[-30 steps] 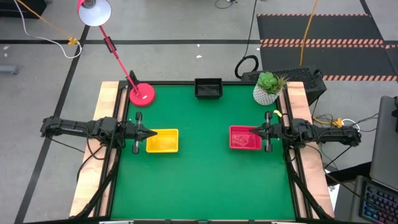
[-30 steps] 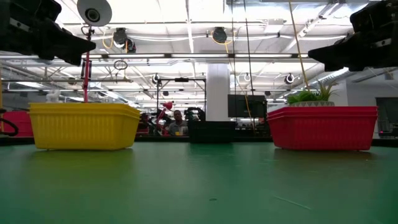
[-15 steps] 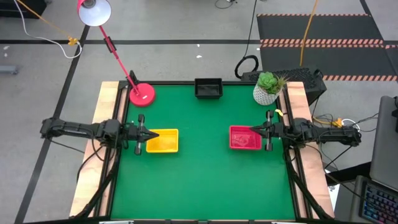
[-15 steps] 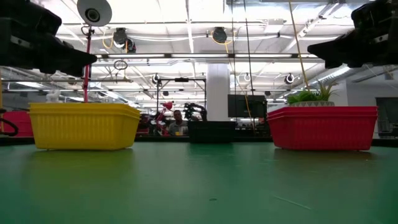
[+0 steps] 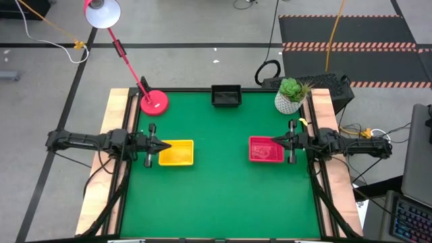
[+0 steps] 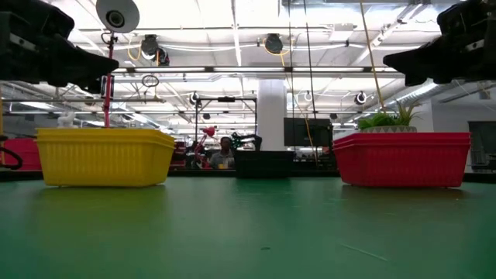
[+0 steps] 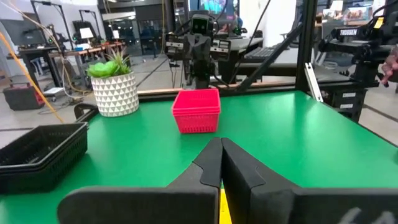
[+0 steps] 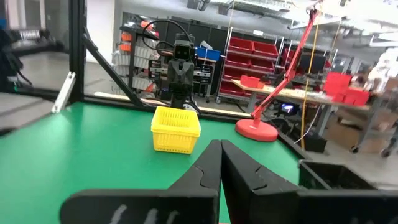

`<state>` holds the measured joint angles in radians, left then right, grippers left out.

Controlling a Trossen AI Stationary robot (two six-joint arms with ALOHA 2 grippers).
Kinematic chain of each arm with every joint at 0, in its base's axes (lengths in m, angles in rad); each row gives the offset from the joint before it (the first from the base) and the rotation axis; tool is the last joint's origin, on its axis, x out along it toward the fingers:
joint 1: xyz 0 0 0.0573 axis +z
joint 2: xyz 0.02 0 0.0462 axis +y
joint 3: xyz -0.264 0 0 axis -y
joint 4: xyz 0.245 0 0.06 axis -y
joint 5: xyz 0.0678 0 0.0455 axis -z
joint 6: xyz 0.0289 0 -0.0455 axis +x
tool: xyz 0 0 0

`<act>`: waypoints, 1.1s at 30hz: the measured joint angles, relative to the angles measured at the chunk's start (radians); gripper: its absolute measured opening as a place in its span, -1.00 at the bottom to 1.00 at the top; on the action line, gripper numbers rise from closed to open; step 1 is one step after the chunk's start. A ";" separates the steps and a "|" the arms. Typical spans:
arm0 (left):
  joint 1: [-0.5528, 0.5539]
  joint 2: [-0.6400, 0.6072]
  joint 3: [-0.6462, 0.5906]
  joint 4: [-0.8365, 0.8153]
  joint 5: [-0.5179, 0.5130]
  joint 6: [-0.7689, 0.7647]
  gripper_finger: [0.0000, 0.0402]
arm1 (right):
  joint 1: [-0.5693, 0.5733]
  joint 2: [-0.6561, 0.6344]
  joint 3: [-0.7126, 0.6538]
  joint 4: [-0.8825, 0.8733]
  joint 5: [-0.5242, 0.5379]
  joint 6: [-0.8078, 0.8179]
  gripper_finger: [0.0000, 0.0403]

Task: Stack baskets by color
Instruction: Return to Home Position

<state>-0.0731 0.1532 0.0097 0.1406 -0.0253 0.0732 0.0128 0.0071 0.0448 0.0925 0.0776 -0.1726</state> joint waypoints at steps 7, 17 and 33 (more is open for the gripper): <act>0.000 -0.080 0.000 -0.065 0.002 0.023 -0.96 | 0.002 0.000 0.000 -0.018 -0.005 0.092 -1.00; 0.001 -0.151 0.002 -0.125 -0.002 0.057 -0.95 | 0.002 0.000 0.000 -0.115 -0.015 0.199 -1.00; 0.001 -0.151 0.002 -0.131 -0.002 0.059 -0.96 | 0.002 0.000 0.000 0.024 -0.001 0.206 -1.00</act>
<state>-0.0723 0.0025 0.0116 0.0097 -0.0277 0.1322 0.0151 0.0072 0.0448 0.1165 0.0769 0.0334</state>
